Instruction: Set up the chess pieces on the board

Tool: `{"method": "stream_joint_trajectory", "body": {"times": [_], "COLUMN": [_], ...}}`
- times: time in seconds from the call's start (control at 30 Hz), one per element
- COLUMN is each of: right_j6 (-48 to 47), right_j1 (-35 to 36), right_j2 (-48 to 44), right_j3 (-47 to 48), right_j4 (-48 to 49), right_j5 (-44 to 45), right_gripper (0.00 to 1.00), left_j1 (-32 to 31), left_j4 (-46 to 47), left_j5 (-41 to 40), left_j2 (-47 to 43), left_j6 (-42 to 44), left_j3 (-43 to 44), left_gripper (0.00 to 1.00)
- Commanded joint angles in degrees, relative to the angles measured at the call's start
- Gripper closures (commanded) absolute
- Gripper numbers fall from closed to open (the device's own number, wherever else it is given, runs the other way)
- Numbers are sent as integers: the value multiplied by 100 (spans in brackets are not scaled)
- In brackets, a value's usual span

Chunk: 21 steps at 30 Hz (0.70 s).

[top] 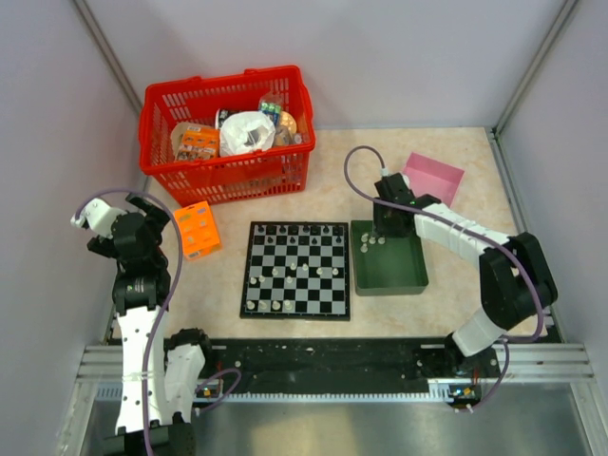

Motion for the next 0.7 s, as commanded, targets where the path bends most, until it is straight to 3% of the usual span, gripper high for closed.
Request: {"method": "stream_joint_trajectory", "body": {"times": [0.0,0.53,0.67], "right_j6": [-139,-157,-175], "right_j1": [-160,-230,-230], "right_j2": [259,620,637], "right_j3": [160,266,284], "right_j4": [449,590,590], "right_j5": [-30,-22,-12], "right_gripper": [58,70,78], "left_j1": [27,27,27], "left_j4": [182,225,243], "left_j5": [-13,13,5], "left_j2": [-29,59,76], "left_j6": [14,14,14], "left_j3": [11,20,20], "left_gripper": [1,1,1]}}
